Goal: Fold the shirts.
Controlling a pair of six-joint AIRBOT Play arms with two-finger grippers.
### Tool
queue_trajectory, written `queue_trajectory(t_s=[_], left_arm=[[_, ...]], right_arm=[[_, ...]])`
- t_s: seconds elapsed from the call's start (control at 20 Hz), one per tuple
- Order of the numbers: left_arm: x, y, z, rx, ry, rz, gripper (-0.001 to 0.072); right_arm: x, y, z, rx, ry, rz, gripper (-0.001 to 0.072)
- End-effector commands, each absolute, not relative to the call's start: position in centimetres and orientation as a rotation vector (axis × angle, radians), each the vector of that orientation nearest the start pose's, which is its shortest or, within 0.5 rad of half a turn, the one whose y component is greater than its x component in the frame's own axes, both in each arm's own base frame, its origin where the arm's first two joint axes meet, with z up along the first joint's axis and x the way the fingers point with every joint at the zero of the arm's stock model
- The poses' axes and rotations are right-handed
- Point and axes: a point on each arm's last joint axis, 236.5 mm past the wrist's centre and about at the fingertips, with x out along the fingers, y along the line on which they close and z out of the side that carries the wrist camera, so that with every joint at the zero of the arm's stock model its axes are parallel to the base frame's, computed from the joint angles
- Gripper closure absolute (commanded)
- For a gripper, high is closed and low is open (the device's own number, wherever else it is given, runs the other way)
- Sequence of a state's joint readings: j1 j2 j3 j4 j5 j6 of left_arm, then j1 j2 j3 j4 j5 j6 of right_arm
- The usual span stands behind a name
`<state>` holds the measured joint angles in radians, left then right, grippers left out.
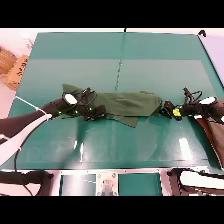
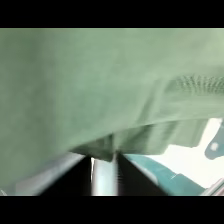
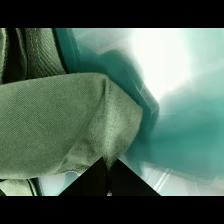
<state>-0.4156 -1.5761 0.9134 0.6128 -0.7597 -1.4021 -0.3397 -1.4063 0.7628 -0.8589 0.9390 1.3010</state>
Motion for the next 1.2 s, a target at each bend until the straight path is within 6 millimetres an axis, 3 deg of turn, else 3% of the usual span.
queue_trajectory(t_s=[0.0, 0.05, 0.15, 0.25, 0.3, 0.4, 0.5, 0.6, 0.7, 0.8, 0.9, 1.0, 1.05, 1.15], left_arm=[[31.3, -29.9, -9.3, -0.586, 1.466, -0.625, 0.0685], [31.5, -29.8, -8.4, -0.561, 1.455, -0.648, 0.0686], [33.6, -29.0, -4.6, -0.563, 1.371, -0.668, 0.0686], [36.1, -26.9, 1.7, -0.537, 1.223, -0.681, 0.0686], [37.1, -25.3, 5.4, -0.514, 1.142, -0.671, 0.0686], [38.2, -20.9, 13.8, -0.454, 0.965, -0.622, 0.0686], [37.6, -17.2, 23.3, -0.412, 0.761, -0.603, 0.0686], [35.5, -14.3, 32.3, -0.344, 0.56, -0.59, 0.0686], [32.0, -12.7, 40.5, -0.258, 0.365, -0.578, 0.0685], [27.6, -12.6, 47.7, -0.154, 0.173, -0.586, 0.0686], [22.3, -13.0, 54.4, -0.079, -0.032, -0.595, 0.0686], [17.6, -12.8, 59.8, -0.031, -0.245, -0.578, 0.0686], [15.7, -12.6, 61.5, -0.017, -0.32, -0.562, 0.0686], [14.9, -11.9, 62.3, -0.004, -0.359, -0.523, 0.0686]], right_arm=[[34.2, 1.5, -10.3, 0.805, 1.34, 0.068, 0.0693], [34.3, 1.7, -9.8, 0.804, 1.341, 0.084, 0.0693], [35.1, 2.0, -7.6, 0.794, 1.326, 0.131, 0.0694], [36.3, 2.2, -3.3, 0.772, 1.273, 0.181, 0.0694], [37.0, 2.1, -0.3, 0.748, 1.22, 0.201, 0.0694], [38.1, 1.6, 7.7, 0.693, 1.065, 0.222, 0.0694], [37.9, 0.8, 16.5, 0.626, 0.882, 0.222, 0.0694], [36.6, 0.0, 25.1, 0.56, 0.676, 0.198, 0.0694], [33.6, -0.3, 34.1, 0.461, 0.452, 0.171, 0.0694], [29.7, 0.1, 42.3, 0.359, 0.216, 0.131, 0.0694], [24.9, 1.1, 49.3, 0.261, -0.009, 0.086, 0.0694], [20.7, 2.7, 54.2, 0.186, -0.182, 0.06, 0.0694], [18.9, 3.5, 56.1, 0.157, -0.252, 0.056, 0.0694], [17.0, 4.1, 57.7, 0.11, -0.307, 0.033, 0.0694]])
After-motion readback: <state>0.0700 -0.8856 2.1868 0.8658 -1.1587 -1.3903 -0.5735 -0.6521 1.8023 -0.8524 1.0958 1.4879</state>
